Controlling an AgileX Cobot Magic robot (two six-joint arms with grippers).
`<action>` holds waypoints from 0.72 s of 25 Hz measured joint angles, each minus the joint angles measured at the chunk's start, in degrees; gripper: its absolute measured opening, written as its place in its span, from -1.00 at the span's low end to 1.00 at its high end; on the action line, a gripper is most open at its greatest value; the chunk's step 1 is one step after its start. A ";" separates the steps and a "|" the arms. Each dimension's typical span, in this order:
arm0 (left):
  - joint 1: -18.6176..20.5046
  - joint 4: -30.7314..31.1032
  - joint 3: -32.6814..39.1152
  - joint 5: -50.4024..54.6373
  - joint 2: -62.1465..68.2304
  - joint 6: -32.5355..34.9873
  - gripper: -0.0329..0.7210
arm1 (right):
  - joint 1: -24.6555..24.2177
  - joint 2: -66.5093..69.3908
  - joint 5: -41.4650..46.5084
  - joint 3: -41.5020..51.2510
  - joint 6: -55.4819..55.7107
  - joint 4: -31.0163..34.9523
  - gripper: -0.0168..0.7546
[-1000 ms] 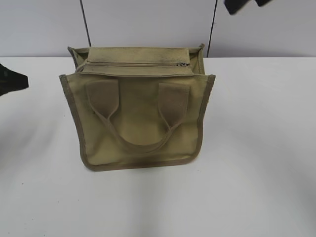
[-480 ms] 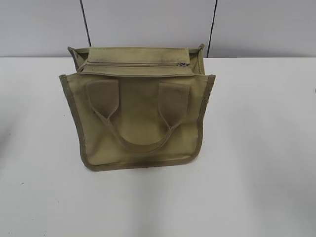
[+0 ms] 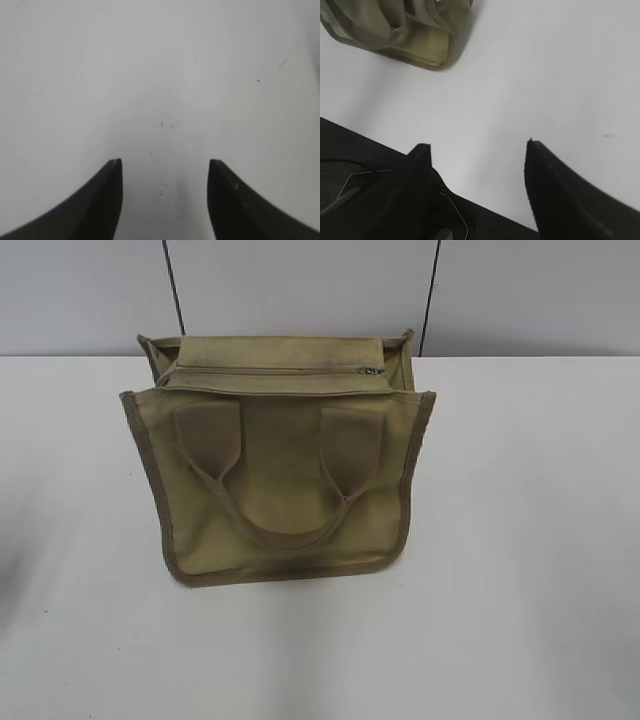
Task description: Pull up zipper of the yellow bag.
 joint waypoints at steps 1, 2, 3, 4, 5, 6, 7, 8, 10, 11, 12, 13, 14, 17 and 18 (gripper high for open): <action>-1.77 -1.35 0.49 1.39 -1.00 0.45 0.17 | 0.00 -0.44 0.23 0.00 0.32 0.00 0.21; -3.93 -3.09 0.65 2.70 -2.09 1.32 0.17 | 0.00 -0.66 0.33 0.06 0.74 0.00 0.21; -6.46 -6.82 0.76 5.02 -3.21 3.58 0.17 | 0.00 -1.05 0.37 0.06 1.01 0.06 0.21; -8.79 -10.31 0.75 7.60 -4.05 6.03 0.17 | 0.00 -1.38 0.39 0.06 1.16 0.12 0.21; -11.79 -15.40 0.69 11.82 -4.87 9.96 0.17 | 0.13 -1.74 0.39 0.06 1.24 0.12 0.21; -14.87 -20.94 0.42 15.19 -5.36 13.81 0.17 | 0.50 -2.18 0.44 0.06 1.29 0.12 0.21; -17.87 -26.40 -0.01 19.24 -5.55 19.19 0.17 | 0.95 -2.63 0.44 0.06 1.29 0.05 0.21; -20.23 -30.64 -0.42 23.06 -5.61 22.63 0.17 | 1.62 -3.08 0.44 0.06 1.29 0.11 0.21; -25.00 -39.80 -1.65 29.04 -5.61 29.23 0.17 | 2.45 -3.84 0.73 0.06 1.30 0.28 0.21; -26.85 -43.77 -2.53 30.87 -5.67 31.86 0.17 | 2.59 -4.27 1.26 0.06 1.35 0.28 0.21; -28.16 -48.96 -3.42 31.87 -5.81 35.78 0.16 | 2.65 -4.64 1.57 0.06 1.35 0.23 0.21; -29.56 -54.81 -4.69 32.36 -6.27 39.82 0.14 | 2.72 -5.15 1.64 0.06 1.42 0.05 0.21; -30.75 -61.18 -6.15 32.81 -6.94 46.48 0.11 | 2.72 -5.76 1.70 0.19 1.42 0.05 0.21; -33.10 -79.59 -11.57 35.87 -9.97 66.11 0.05 | 2.72 -8.03 2.00 0.24 1.42 0.04 0.22; -33.49 -84.58 -13.86 37.97 -11.40 72.15 0.04 | 2.72 -9.07 2.00 0.24 1.42 0.04 0.23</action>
